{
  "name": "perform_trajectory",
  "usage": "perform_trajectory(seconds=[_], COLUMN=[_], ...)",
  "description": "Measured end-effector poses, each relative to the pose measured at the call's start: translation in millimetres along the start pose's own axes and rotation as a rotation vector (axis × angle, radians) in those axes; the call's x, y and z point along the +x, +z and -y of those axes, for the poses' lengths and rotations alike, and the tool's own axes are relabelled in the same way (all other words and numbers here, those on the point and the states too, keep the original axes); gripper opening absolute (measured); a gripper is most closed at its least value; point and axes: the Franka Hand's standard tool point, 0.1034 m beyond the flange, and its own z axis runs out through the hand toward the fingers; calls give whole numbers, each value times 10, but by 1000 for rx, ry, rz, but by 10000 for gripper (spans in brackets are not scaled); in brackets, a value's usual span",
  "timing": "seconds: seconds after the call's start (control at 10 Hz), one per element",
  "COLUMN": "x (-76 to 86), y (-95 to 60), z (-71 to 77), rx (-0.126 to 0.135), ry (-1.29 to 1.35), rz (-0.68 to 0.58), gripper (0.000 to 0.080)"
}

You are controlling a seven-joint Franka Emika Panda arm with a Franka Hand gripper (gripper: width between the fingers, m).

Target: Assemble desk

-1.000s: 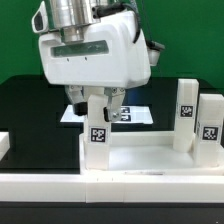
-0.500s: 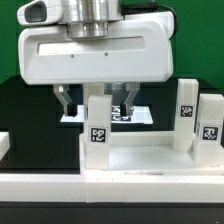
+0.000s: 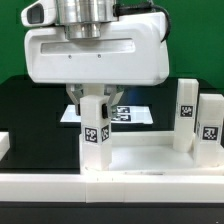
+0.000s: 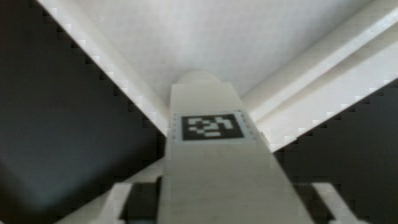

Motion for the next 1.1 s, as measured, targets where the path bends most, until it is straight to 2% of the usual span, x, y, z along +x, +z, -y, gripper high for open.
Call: perform_trajectory(seconds=[0.3,0.5,0.6,0.8,0.9,1.0,1.1], x=[-25,-25,-21,-6,-24,-16,-11], y=[-12,-41,-29,-33,-14,-12,-10], z=[-30,51,40,79,86,77,72], rx=[-8,34,46,45,36,38,42], ry=[475,946,1012,1271,1259,1241,1161], rz=[34,80,84,90,84,82,79], gripper=[291,291,291,291,291,372,372])
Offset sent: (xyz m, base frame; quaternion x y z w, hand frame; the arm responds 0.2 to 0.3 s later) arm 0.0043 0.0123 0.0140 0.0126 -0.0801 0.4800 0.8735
